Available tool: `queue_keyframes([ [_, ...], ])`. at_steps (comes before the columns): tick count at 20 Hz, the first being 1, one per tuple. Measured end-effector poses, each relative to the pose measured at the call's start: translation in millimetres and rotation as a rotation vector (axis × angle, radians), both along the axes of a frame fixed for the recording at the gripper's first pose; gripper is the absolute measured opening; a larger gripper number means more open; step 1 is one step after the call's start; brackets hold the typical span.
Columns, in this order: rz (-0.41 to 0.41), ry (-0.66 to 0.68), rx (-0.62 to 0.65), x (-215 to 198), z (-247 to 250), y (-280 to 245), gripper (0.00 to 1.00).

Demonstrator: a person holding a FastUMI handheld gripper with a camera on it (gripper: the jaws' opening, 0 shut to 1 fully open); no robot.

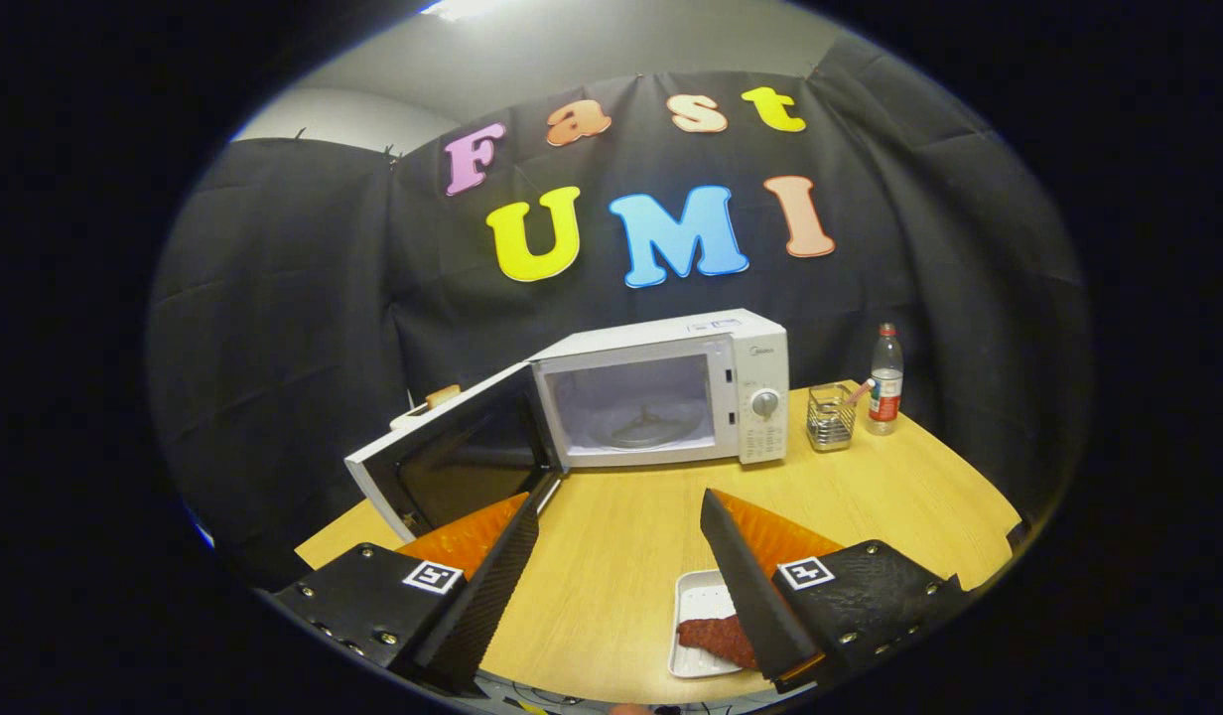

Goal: Open the microwave, put the food inside, and close the microwave door.

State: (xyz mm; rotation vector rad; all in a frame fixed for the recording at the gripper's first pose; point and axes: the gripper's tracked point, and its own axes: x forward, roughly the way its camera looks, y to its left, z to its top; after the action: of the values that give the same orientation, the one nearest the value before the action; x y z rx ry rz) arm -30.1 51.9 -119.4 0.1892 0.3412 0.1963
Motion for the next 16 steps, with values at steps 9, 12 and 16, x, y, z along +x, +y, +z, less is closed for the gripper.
queue_keyframes([
  [9, -0.193, 0.139, 0.049, -18.0, -70.1, -88.8, 1.00],
  [12, -0.226, 0.199, 0.118, -24.5, -96.2, -100.2, 1.00],
  [16, -0.240, 0.270, 0.194, -32.5, -123.1, -100.4, 1.00],
])
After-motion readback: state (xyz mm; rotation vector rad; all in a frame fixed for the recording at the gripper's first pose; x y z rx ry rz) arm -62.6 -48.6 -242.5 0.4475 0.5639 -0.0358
